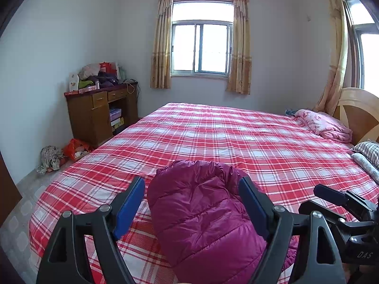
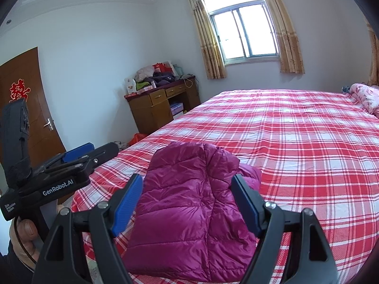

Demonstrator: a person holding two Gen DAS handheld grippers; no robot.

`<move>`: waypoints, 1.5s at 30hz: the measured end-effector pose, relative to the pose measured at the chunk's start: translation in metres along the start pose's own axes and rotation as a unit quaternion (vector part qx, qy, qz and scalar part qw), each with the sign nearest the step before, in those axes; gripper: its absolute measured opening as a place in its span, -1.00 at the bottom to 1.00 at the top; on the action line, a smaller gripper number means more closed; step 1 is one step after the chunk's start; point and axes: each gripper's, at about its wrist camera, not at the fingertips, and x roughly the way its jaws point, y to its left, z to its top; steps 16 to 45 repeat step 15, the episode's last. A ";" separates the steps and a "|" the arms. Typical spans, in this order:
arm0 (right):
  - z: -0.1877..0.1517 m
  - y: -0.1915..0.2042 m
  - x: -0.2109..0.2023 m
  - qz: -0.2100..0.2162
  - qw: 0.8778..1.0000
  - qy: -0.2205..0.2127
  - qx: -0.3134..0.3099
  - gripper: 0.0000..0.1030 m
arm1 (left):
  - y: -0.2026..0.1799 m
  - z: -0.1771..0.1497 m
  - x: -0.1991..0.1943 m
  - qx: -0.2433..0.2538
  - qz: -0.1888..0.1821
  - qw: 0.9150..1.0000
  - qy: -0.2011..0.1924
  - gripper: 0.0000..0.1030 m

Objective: Fold large clothes

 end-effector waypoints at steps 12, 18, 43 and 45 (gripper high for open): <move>-0.006 -0.006 0.002 -0.003 1.000 0.006 0.011 0.55 | 0.000 -0.006 0.002 -0.006 0.012 1.000 -0.005 0.95; -0.007 -0.007 0.002 -0.005 1.000 0.007 0.011 0.55 | -0.001 -0.006 0.002 -0.002 0.010 1.000 -0.005 0.95; -0.007 -0.007 0.002 -0.005 1.000 0.007 0.011 0.55 | -0.001 -0.006 0.002 -0.002 0.010 1.000 -0.005 0.95; -0.007 -0.007 0.002 -0.005 1.000 0.007 0.011 0.55 | -0.001 -0.006 0.002 -0.002 0.010 1.000 -0.005 0.95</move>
